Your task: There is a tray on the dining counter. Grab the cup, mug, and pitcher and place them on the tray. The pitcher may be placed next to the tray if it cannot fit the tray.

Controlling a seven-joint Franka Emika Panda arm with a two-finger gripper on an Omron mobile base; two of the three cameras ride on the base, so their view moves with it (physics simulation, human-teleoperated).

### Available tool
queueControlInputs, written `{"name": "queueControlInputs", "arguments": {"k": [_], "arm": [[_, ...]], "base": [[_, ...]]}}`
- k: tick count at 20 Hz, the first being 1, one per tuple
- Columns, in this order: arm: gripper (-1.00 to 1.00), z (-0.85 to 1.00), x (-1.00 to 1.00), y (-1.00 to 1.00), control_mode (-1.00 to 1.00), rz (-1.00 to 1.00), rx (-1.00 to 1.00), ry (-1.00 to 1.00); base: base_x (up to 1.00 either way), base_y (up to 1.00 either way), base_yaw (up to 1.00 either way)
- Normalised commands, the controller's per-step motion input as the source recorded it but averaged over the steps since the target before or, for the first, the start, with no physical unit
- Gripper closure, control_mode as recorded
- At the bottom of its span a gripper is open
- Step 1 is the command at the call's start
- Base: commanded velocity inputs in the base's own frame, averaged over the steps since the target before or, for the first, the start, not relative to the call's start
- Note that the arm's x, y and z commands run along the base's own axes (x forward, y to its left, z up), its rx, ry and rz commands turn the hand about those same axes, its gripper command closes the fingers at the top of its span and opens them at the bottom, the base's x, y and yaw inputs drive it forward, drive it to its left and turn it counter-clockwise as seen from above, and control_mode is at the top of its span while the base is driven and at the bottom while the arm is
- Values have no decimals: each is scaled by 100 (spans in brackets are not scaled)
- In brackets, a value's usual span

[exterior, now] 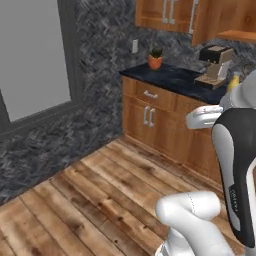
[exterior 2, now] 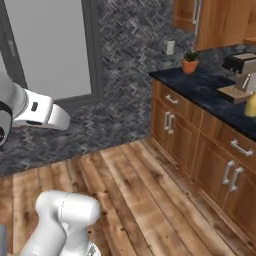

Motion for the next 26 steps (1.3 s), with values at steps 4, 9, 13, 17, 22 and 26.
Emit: {"name": "queueControlInputs", "arguments": {"k": [4,9,13,17,22,26], "arm": [[-100,0,0,0,100,0,0,0],[-100,0,0,0,100,0,0,0],[-100,0,0,0,100,0,0,0],[-100,0,0,0,100,0,0,0],[-100,0,0,0,100,0,0,0],[-100,0,0,0,100,0,0,0]], "base": [[31,4,-68],[28,1,-65],[30,0,-58],[34,0,-52],[38,1,-47],[34,35,-42]]}}
